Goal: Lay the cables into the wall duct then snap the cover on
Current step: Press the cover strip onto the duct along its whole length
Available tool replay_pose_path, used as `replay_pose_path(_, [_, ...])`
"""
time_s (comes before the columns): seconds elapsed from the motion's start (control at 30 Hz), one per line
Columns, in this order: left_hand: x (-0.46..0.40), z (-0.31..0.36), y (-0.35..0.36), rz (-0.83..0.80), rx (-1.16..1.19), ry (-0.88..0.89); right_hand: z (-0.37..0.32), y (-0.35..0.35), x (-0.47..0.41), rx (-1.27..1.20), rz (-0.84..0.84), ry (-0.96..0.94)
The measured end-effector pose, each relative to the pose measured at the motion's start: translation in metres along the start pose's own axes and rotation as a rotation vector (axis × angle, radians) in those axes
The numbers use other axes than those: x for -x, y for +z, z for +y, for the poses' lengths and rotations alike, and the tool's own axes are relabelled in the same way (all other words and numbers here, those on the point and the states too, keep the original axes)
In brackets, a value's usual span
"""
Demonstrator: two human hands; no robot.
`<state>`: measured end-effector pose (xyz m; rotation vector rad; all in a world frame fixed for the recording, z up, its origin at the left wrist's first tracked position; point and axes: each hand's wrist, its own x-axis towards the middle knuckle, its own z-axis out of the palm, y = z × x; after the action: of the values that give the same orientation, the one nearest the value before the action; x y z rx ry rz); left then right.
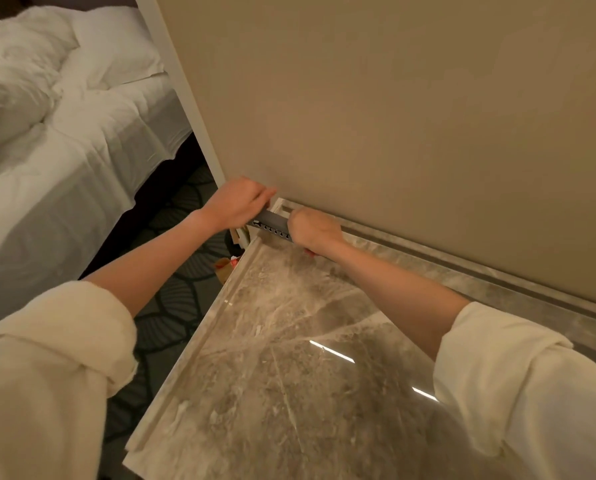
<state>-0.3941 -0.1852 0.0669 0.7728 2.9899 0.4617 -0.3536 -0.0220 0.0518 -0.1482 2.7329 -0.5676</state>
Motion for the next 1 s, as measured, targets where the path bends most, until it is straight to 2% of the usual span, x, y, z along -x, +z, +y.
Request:
replay_pose_path(0.13, [-0.014, 0.002, 0.017, -0.219, -0.043, -0.16, -0.001, -0.002, 0.005, 0.026, 0.028, -0.004])
replay_pose_path(0.2, [-0.016, 0.002, 0.021, -0.251, -0.135, -0.16, 0.0, 0.001, 0.006, 0.037, 0.054, -0.001])
replay_pose_path(0.33, [-0.014, 0.002, 0.029, -0.109, -0.173, -0.149, 0.0, 0.009, 0.002, 0.022, 0.114, 0.039])
replay_pose_path(0.7, [-0.004, 0.0, 0.037, 0.039, -0.171, -0.14, -0.003, 0.016, -0.008, -0.144, 0.15, 0.278])
replay_pose_path(1.0, [0.003, -0.003, 0.042, 0.106, -0.143, -0.084, -0.003, 0.021, -0.001, -0.096, 0.233, 0.209])
